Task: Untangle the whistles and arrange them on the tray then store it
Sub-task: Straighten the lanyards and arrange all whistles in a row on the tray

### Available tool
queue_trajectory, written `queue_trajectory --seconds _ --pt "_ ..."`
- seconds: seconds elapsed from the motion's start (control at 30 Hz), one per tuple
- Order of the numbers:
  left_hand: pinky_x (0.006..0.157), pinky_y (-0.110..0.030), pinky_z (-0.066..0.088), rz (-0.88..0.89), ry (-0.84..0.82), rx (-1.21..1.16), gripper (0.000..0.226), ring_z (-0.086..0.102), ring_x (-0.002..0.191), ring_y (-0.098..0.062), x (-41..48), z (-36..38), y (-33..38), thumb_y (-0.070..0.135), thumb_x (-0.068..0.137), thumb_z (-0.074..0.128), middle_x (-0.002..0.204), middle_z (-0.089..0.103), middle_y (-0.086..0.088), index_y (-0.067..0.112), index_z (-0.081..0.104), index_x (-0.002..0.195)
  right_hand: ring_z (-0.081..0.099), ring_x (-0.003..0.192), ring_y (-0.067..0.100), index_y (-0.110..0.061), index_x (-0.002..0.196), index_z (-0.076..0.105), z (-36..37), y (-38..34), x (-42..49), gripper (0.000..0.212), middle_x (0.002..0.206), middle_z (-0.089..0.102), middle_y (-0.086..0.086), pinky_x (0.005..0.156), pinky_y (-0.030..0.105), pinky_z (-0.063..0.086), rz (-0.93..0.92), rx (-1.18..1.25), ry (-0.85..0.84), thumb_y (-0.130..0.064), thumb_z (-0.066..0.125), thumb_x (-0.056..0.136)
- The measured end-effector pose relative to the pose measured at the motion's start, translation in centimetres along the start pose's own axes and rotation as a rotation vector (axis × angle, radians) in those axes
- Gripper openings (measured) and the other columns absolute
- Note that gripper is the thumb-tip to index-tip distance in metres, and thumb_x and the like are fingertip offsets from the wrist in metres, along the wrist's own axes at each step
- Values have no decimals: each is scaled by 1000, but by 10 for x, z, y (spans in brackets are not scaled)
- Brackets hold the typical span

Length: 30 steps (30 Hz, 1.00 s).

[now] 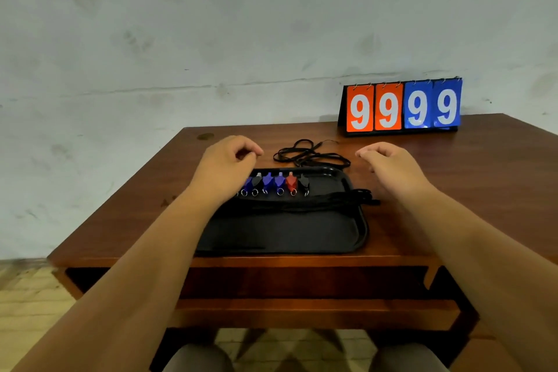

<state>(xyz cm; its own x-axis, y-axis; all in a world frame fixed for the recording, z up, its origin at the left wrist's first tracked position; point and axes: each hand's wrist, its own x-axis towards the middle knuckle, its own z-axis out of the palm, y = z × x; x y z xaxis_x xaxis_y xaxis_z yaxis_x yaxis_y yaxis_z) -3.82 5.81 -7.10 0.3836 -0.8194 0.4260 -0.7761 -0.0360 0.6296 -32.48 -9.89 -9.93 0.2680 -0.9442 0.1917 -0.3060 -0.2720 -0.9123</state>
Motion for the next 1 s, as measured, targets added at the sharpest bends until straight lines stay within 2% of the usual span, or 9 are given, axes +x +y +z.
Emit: queue_trajectory --seconds 0.1,0.27,0.4,0.5,0.6,0.73,0.83,0.93,1.0 --pt "74 -20 55 24 -101 17 23 69 88 -5 19 20 15 24 105 61 108 70 22 43 73 103 61 108 6 -28 122 74 1 0 16 21 117 71 -11 86 26 47 -22 -29 -1 -33 58 110" --pt "51 -13 48 57 -245 48 24 63 55 1 49 54 31 21 105 59 108 73 18 40 75 104 61 108 6 -30 120 75 1 11 44 21 116 70 -14 94 31 46 2 -113 -63 -34 57 110" --pt "65 -28 63 74 -311 52 26 72 63 -13 72 81 37 21 104 58 118 73 17 40 75 100 63 107 11 -31 111 77 0 38 56 23 111 72 -12 94 34 49 49 -61 24 -32 54 110" --pt "73 -22 54 103 -333 100 25 67 76 -2 91 100 39 22 103 59 125 70 18 39 77 100 66 100 17 -30 104 78 0 49 61 25 102 73 -4 80 31 50 59 -18 86 -28 54 110" --pt "85 -21 47 119 -352 134 26 65 98 -1 113 118 40 19 102 59 123 70 17 36 78 104 63 103 9 -33 102 77 0 55 67 24 106 72 -10 84 32 50 34 -103 29 -28 54 109" --pt "95 -27 54 131 -409 182 22 68 102 -8 133 139 38 13 99 69 110 73 11 27 78 113 61 105 6 -33 104 76 0 56 69 23 109 71 -12 79 25 47 23 -107 16 -28 54 110" --pt "97 -27 54 120 -509 188 25 71 102 -10 138 151 38 10 94 78 105 76 8 22 79 115 63 99 9 -31 103 77 -1 58 71 22 106 72 -10 74 26 47 -2 -57 88 -29 56 109" --pt "93 -24 52 117 -566 246 24 70 105 -10 140 157 38 11 95 79 111 76 7 24 78 116 65 95 13 -32 101 77 -1 59 72 23 102 72 -8 75 29 49 -4 -37 104 -30 56 109" --pt "95 -30 54 131 -593 329 19 69 106 -15 140 161 39 15 96 79 112 75 5 25 79 113 65 95 12 -32 101 77 -1 59 72 22 101 72 -8 77 29 51 0 -44 97 -30 56 109"
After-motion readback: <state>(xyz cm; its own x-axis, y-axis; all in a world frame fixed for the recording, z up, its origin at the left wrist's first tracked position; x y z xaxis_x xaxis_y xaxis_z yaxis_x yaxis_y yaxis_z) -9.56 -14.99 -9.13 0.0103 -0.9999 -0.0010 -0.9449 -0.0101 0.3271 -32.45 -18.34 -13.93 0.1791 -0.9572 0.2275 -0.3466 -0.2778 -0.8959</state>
